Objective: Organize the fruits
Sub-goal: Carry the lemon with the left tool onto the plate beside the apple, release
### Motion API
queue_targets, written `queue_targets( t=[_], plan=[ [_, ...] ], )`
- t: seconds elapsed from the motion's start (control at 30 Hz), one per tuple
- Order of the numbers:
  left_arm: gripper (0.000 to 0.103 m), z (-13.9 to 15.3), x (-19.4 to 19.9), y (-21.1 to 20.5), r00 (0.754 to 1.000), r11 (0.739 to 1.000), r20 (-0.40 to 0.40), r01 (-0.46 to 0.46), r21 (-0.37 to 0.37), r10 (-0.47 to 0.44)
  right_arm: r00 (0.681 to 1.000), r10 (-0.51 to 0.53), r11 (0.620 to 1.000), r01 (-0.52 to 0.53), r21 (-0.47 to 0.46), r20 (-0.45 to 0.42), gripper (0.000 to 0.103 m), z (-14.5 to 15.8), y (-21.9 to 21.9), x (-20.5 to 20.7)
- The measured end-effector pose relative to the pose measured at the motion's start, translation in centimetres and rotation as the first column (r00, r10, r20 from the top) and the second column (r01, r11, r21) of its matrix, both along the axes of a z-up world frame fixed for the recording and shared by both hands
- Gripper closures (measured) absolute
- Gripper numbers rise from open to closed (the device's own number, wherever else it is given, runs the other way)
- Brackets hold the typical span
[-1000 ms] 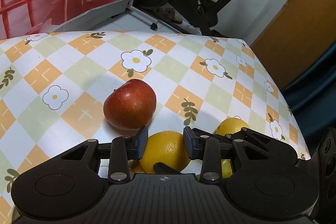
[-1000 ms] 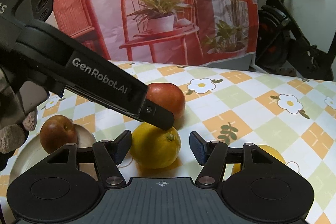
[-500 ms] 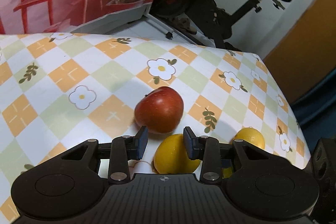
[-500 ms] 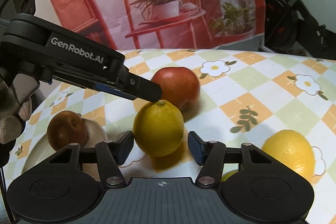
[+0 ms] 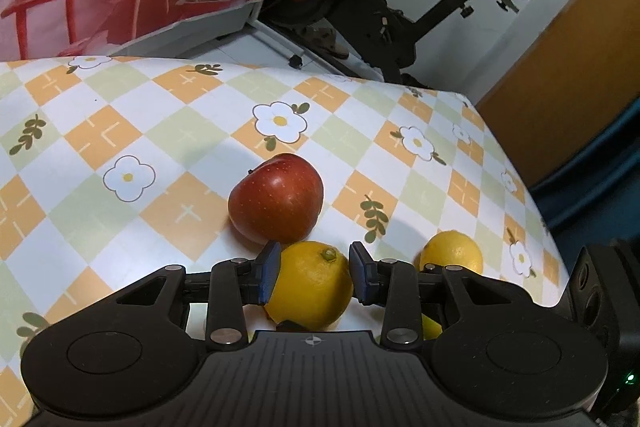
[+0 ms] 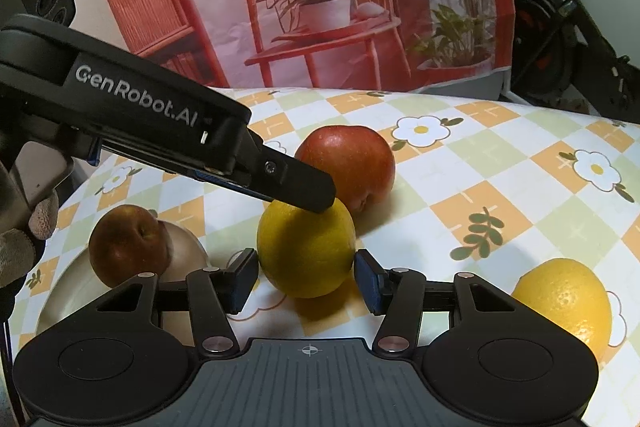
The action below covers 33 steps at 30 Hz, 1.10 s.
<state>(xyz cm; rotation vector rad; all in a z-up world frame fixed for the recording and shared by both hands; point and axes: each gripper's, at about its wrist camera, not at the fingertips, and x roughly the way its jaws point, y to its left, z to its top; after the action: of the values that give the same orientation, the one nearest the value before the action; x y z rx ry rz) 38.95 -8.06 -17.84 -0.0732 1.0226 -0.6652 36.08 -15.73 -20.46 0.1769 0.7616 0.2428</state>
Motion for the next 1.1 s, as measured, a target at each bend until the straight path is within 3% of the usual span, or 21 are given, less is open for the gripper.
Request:
queue_targets(
  t=[0.17, 0.43, 0.8, 1.1],
  plan=[
    [0.065, 0.3, -0.1, 0.4, 1.000, 1.000, -0.002, 0.007, -0.008, -0.007, 1.000, -0.007, 1.000, 0.007, -0.002, 0.019, 0.055, 0.2, 0.1, -0.4],
    [0.065, 3.0, -2.2, 2.5, 0.999, 1.000, 0.044, 0.011, -0.021, -0.010, 0.997, 0.032, 0.999, -0.032, -0.001, 0.074, 0.055, 2.6, 1.2, -2.1],
    [0.065, 3.9, -7.7, 9.8, 0.995, 0.995, 0.018, -0.098, -0.004, 0.098, 0.971, 0.236, 0.972, -0.236, -0.014, 0.044, 0.055, 4.1, 8.4, -5.0],
    [0.065, 2.6, -8.4, 14.3, 0.979, 0.979, -0.016, -0.205, -0.009, 0.204, 0.931, 0.364, 0.931, -0.364, -0.031, -0.013, 0.055, 3.0, 13.7, -4.7]
  ],
)
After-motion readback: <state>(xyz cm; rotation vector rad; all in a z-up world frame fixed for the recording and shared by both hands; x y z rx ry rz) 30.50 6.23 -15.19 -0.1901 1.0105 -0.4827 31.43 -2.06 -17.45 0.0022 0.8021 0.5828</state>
